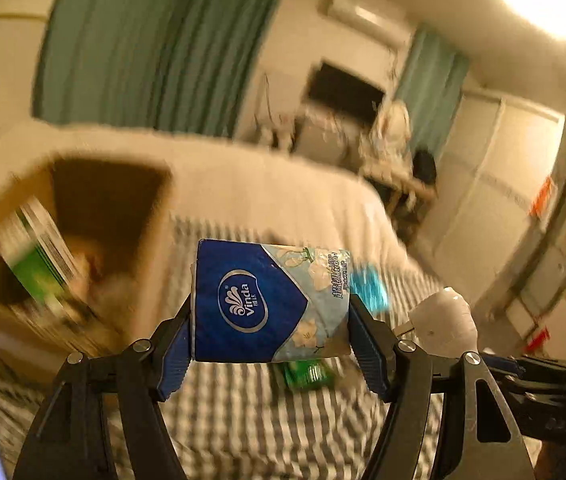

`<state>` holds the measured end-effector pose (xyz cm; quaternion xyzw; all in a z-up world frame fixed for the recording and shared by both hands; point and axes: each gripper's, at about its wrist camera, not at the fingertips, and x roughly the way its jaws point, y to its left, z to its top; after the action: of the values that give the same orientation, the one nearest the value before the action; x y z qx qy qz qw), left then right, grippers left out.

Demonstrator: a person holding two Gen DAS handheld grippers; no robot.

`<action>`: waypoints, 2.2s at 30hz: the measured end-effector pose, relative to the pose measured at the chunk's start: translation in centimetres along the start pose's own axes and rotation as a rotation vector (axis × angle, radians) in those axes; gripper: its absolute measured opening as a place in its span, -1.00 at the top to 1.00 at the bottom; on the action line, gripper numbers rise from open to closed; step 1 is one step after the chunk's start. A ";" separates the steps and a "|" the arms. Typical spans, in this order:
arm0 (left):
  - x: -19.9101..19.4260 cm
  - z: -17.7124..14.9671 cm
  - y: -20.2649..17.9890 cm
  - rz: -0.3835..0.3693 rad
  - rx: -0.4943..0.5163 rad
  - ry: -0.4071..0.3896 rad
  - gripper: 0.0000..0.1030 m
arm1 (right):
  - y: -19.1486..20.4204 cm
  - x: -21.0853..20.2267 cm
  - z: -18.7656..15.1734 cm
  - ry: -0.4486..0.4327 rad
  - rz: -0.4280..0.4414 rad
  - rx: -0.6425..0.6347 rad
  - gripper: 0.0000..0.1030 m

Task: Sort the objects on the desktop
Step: 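Carry the tissue pack and funnel cup into the cardboard box and release both, then grasp the green snack packet with the left tool while the right tool grasps the white ring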

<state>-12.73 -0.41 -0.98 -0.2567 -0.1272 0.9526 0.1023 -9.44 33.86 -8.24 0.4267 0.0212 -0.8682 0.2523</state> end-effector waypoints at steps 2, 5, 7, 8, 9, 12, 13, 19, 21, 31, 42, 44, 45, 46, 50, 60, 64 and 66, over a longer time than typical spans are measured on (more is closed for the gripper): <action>-2.1 2.3 1.2 0.044 -0.012 -0.074 -0.39 | 2.0 -1.7 1.7 -0.049 0.041 -0.029 0.38; -4.4 5.3 4.4 0.133 -0.034 -0.150 -0.39 | 6.2 -3.3 4.8 -0.114 0.122 -0.084 0.38; -4.3 6.4 7.1 0.207 -0.016 -0.134 -0.39 | 9.0 -3.0 6.9 -0.127 0.193 -0.103 0.38; -4.0 6.5 8.2 0.239 -0.006 -0.119 -0.39 | 10.3 -2.4 8.0 -0.122 0.227 -0.108 0.38; -3.5 6.4 9.3 0.266 -0.002 -0.108 -0.39 | 11.6 -1.3 9.0 -0.115 0.260 -0.108 0.38; -1.1 5.2 13.0 0.302 -0.029 -0.040 -0.39 | 14.2 2.3 10.8 -0.070 0.303 -0.104 0.38; -0.5 4.9 13.6 0.317 -0.029 -0.027 -0.39 | 15.3 3.9 11.1 -0.048 0.306 -0.102 0.38; 0.2 4.0 15.1 0.358 -0.040 -0.015 -0.76 | 18.7 10.2 11.9 0.004 0.327 -0.064 0.16; -0.6 4.0 14.5 0.388 -0.035 -0.028 -0.94 | 18.7 10.1 12.0 -0.013 0.331 -0.028 -0.18; -5.3 4.2 3.6 0.258 0.055 -0.061 -0.98 | 12.1 -1.2 8.8 -0.205 0.209 -0.037 -0.19; -2.0 -0.3 -6.0 0.088 0.100 0.071 -0.98 | 1.5 -10.1 3.0 -0.320 -0.023 -0.015 -0.19; -0.2 -1.9 -6.1 0.094 0.107 0.104 -0.98 | -0.5 -9.3 1.9 -0.311 -0.032 0.005 -0.19; 0.8 -2.9 -5.8 0.095 0.109 0.118 -0.98 | -1.3 -8.6 1.5 -0.300 -0.034 0.016 -0.19; 1.7 -3.6 -5.6 0.094 0.109 0.130 -0.98 | -2.2 -7.6 1.1 -0.281 -0.038 0.028 -0.19; 6.0 -6.8 -4.9 0.089 0.099 0.218 -0.98 | -4.9 -3.1 -0.5 -0.212 -0.045 0.059 -0.19; 15.3 -11.1 -4.9 0.094 0.115 0.336 -0.87 | -9.4 7.7 -1.7 -0.067 -0.030 0.068 -0.19; 17.4 -12.3 -4.7 0.076 0.109 0.384 -0.87 | -9.5 10.9 -1.0 -0.040 0.033 0.042 -0.19; 18.1 -12.5 -4.7 0.074 0.104 0.393 -0.87 | -9.2 11.8 -0.8 -0.038 0.079 0.020 -0.25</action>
<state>-20.98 11.09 -18.41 -0.4364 -0.0462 0.8926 0.1033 -19.06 37.16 -19.23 0.4130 -0.0092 -0.8657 0.2827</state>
